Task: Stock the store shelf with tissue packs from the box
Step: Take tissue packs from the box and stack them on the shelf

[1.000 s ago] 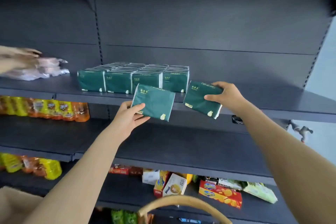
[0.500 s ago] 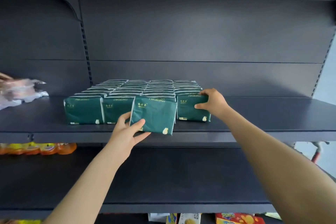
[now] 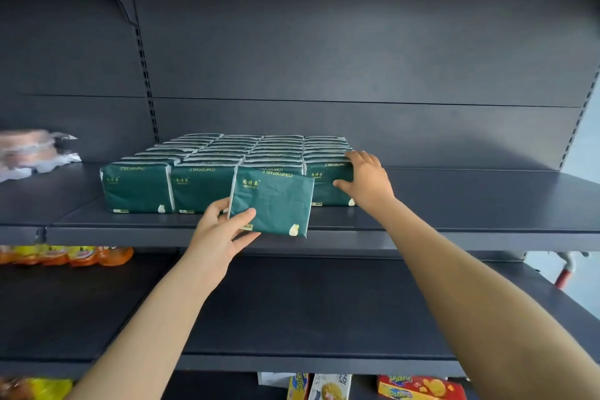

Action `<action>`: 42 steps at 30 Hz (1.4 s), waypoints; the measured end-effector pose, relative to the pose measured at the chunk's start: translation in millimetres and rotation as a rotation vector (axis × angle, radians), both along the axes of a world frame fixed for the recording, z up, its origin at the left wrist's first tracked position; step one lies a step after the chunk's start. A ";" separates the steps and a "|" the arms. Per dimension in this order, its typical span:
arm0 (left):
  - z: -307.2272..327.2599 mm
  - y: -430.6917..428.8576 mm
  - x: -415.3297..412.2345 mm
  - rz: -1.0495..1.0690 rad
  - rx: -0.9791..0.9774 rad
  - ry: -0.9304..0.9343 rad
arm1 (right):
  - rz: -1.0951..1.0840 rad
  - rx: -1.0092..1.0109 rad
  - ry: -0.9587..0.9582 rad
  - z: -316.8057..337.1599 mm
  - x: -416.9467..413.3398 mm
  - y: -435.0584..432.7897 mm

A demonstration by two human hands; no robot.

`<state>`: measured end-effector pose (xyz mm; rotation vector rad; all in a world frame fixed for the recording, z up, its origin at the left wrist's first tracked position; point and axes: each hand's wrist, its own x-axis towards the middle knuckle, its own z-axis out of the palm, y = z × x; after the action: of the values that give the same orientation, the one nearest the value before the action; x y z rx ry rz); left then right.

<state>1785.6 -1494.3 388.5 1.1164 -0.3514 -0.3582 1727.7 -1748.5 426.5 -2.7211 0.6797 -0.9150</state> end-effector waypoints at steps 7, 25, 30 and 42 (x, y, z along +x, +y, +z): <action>4.0 -20.1 -30.2 -0.006 -0.028 0.007 | 0.211 0.581 -0.301 1.8 -65.4 49.9; 32.6 -44.0 -39.3 0.267 0.595 -0.844 | 0.115 0.786 -0.433 -15.6 -98.3 30.6; 54.5 -56.9 0.1 0.370 1.010 -1.319 | 0.011 0.618 -0.356 -25.7 -58.6 19.1; 40.5 -80.2 53.6 0.272 1.422 -1.612 | -0.189 0.493 -0.269 -37.8 -6.9 29.7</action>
<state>1839.2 -1574.6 429.0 2.6844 -1.4537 0.8253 1720.8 -1718.8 388.6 -2.0877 0.9672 -0.9750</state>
